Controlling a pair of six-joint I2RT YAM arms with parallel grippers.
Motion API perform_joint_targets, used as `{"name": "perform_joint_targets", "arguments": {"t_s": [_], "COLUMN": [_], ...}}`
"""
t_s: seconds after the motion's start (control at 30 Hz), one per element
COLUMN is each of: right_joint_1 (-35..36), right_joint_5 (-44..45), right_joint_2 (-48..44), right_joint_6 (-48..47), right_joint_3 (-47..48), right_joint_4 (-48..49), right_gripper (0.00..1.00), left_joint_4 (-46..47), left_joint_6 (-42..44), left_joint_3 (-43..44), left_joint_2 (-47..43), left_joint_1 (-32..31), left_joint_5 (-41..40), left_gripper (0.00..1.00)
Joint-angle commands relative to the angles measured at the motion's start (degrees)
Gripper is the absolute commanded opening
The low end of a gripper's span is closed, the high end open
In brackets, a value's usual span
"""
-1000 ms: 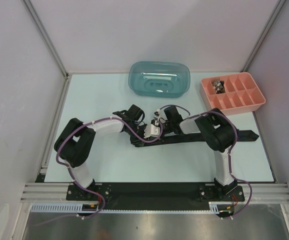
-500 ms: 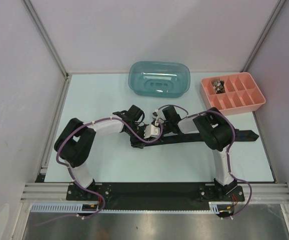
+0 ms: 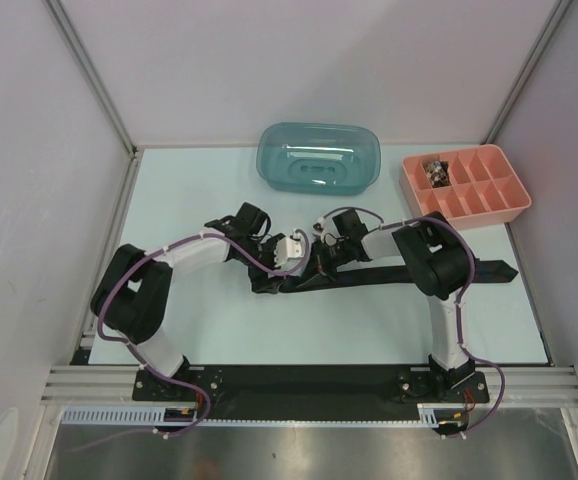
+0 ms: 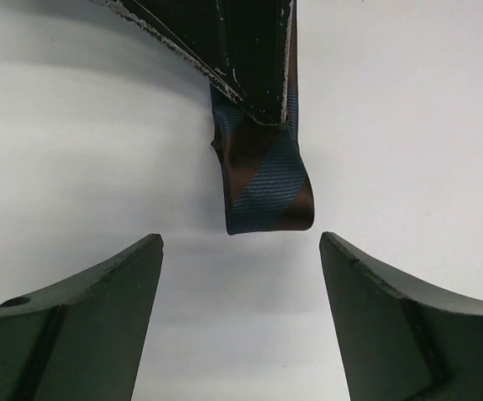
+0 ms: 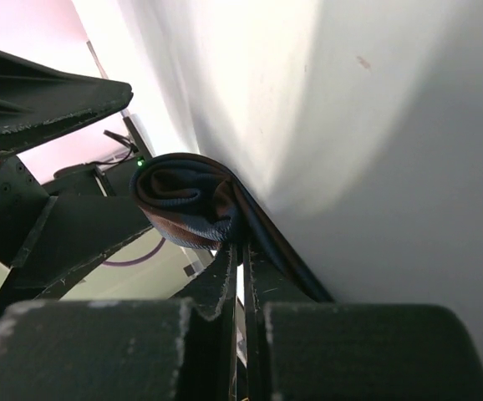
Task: Roll the ties
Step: Roll the tie at the center of the board.
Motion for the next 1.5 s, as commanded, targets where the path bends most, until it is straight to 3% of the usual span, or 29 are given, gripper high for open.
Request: {"name": "perform_joint_targets", "arguments": {"t_s": [0.0,0.23,0.37,0.57,1.03,1.23,1.47], "right_joint_1": [-0.65,-0.73,-0.65,-0.03,-1.08,-1.70,-5.65], "right_joint_5": [5.51,6.21,6.03,5.60,3.31,2.43,-0.91], "right_joint_2": [1.57,2.01,2.27,2.80,1.75,-2.99,-8.98], "right_joint_6": [-4.99,-5.87,-6.31,-6.22,-7.97,-9.82,-5.26], "right_joint_3": [1.11,1.90,2.16,3.13,2.95,1.64,-3.89], "right_joint_4": [-6.11,-7.34,-7.87,-8.31,-9.19,-10.68,-4.73], "right_gripper": [0.00,0.00,0.00,0.00,0.00,0.15,0.33], "left_joint_4": [1.30,1.30,0.78,0.43,-6.25,-8.54,-8.45], "left_joint_6": [-1.95,-0.55,0.60,-2.30,-2.83,-0.55,-0.37], "left_joint_3": [1.85,3.26,3.96,7.30,18.28,16.89,15.65], "left_joint_2": [1.30,4.38,4.30,2.97,15.88,16.69,16.51], "left_joint_1": [-0.83,-3.37,-3.99,-4.87,-10.50,-10.50,-10.50], "left_joint_5": [2.33,1.71,1.01,3.91,-1.80,-5.75,-5.85], "left_gripper": [0.82,0.78,0.60,0.45,0.38,0.34,0.34]}}
